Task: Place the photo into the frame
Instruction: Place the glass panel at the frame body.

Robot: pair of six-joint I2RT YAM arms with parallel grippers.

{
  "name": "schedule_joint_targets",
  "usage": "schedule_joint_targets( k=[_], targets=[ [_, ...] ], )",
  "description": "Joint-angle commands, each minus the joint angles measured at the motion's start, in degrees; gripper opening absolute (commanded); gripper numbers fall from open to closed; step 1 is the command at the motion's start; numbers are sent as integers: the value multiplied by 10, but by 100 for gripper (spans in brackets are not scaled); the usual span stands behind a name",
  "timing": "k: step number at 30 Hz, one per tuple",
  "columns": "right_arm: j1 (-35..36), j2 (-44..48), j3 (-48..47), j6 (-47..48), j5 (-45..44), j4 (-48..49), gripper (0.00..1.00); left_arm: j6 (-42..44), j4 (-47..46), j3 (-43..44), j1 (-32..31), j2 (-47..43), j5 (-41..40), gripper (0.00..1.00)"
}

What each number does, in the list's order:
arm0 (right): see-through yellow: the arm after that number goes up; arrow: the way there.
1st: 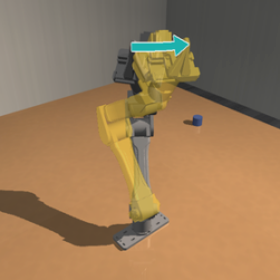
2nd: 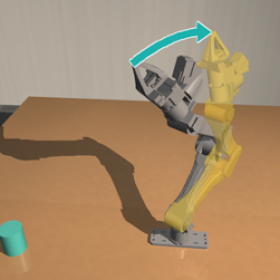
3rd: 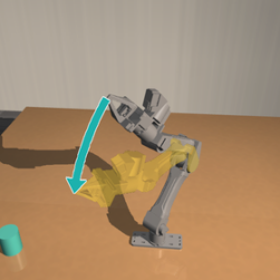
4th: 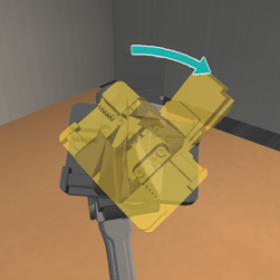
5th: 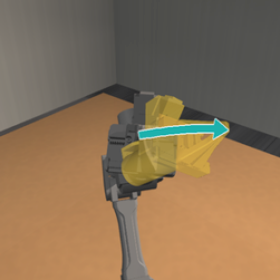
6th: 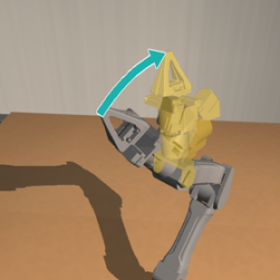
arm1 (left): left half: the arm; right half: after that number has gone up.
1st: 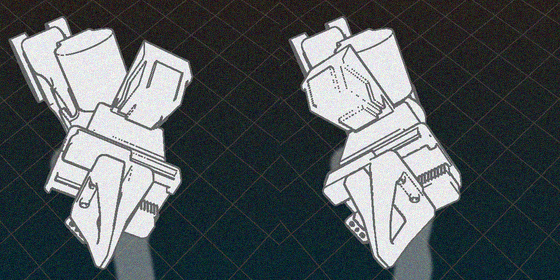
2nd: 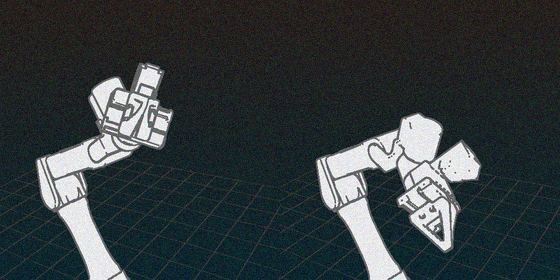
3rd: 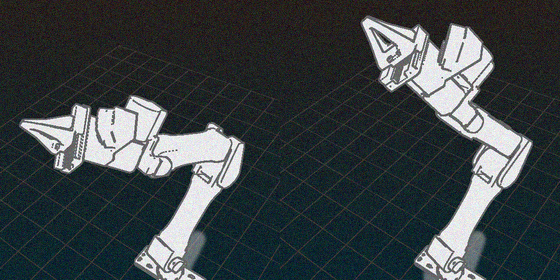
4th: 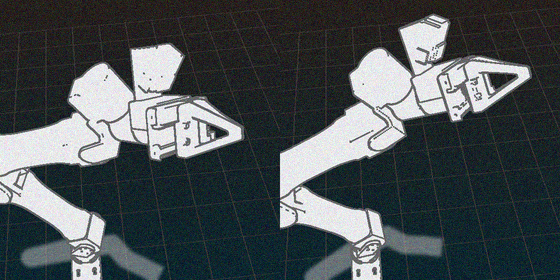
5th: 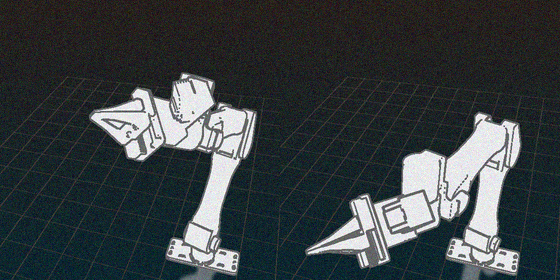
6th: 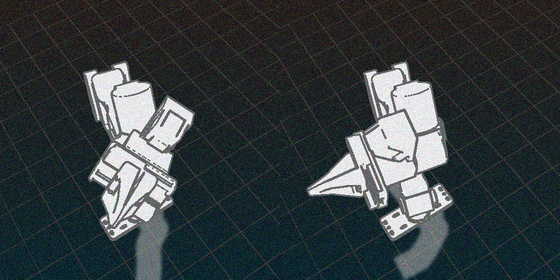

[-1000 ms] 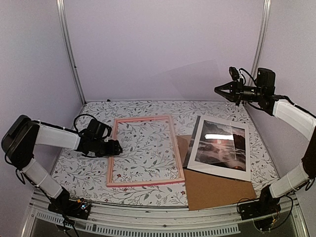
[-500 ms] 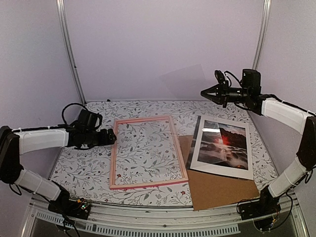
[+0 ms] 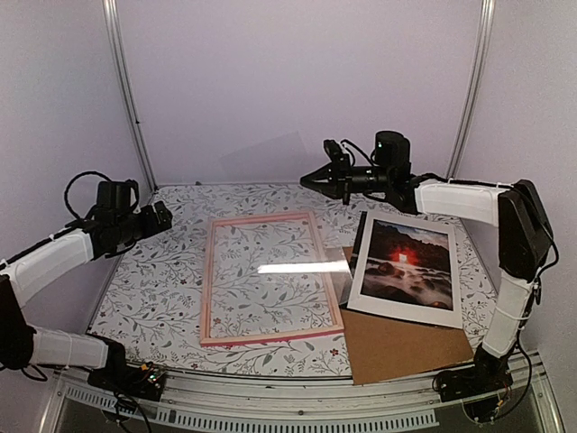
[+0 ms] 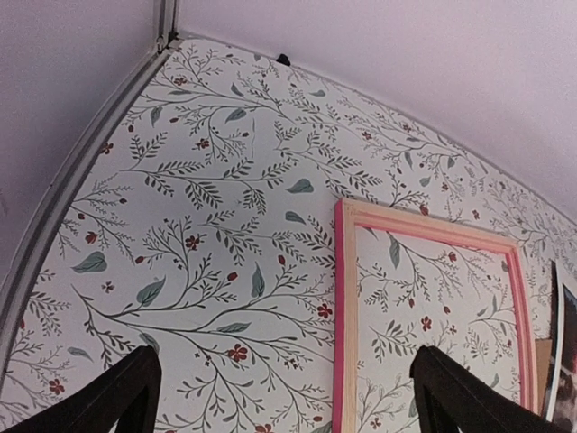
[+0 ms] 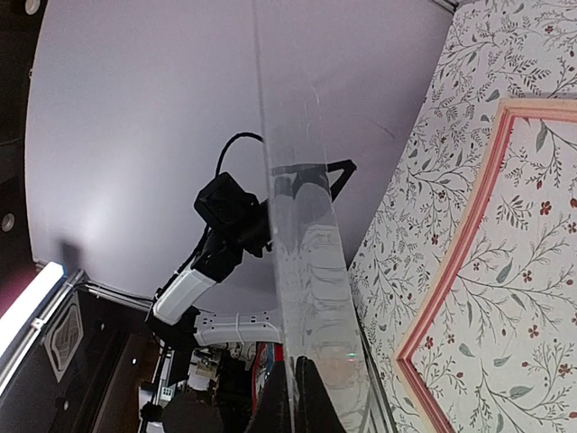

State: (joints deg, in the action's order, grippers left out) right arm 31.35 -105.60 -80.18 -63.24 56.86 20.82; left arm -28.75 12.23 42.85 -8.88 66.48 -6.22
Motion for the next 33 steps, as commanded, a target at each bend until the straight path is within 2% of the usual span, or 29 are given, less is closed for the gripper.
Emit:
schedule_joint_targets(
  k=[1,7,13,20,31,33],
  targets=[
    [1,-69,-17,-43,-23,47,0,15,11,17,17,-20,1,100],
    [-9,-185,-27,-35,-19,44,0,19,0,13,18,1,25,100],
    [-26,-237,-28,21,-34,-7,0,24,-9,1,17,12,44,100],
    [-28,-240,-38,113,-81,-100,0,25,-22,-11,16,17,53,100],
    [-27,-233,-40,132,-58,-111,0,21,-41,-18,-14,59,55,100],
    [-26,-229,-40,139,-48,-118,5,18,-45,-19,-23,67,53,100]
  ],
)
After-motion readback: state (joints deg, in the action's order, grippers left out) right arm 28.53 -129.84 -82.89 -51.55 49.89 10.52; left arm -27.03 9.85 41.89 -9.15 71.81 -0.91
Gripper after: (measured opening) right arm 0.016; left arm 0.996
